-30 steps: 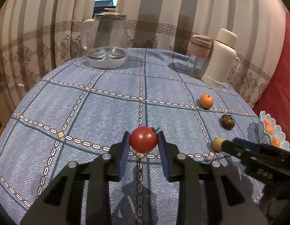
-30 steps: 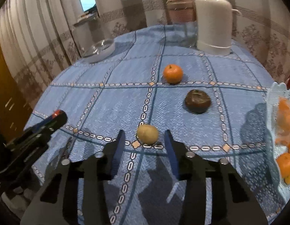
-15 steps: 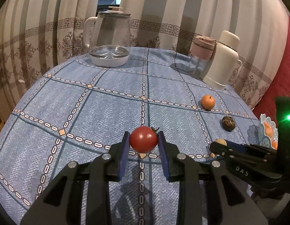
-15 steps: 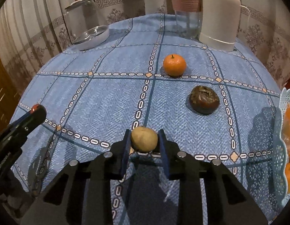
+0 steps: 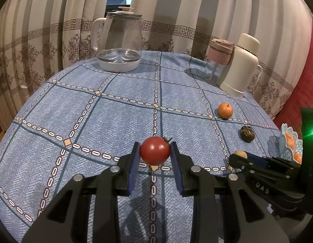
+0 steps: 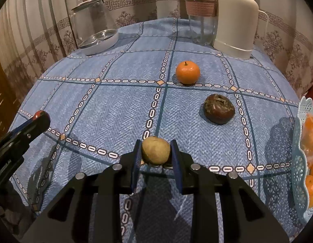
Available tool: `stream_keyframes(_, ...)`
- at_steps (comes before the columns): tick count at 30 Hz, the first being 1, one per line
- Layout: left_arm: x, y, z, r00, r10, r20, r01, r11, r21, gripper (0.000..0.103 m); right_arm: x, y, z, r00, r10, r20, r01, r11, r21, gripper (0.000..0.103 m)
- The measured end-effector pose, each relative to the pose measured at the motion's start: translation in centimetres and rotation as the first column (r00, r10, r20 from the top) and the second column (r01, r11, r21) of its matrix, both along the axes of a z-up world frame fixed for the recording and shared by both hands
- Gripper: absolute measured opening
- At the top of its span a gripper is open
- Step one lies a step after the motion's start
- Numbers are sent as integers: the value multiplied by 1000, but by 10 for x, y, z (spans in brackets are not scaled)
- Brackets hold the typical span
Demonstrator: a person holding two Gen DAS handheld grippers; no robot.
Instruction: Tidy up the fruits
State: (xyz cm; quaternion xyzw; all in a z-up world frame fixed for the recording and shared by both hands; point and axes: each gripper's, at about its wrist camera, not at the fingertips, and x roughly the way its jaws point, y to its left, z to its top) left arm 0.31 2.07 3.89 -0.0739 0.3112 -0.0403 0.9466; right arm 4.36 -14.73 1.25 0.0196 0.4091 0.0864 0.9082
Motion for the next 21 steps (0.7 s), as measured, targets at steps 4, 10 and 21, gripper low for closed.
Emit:
stream_keyframes(4,0,0,0,1000,0,0,0,1000,0,30,-4,-3,1,1000,-8,7,8,1000,12,29)
stream_keyframes(10,0,0,0,1000,0,0,0,1000,1,30,-10,-5,5,1000,-13,18,13,1000,29,29)
stream_keyframes(21,0,-1,0,1000,0,1,0,1000,4,30,-22,-7,14,999,-14,37,12,999,51,29)
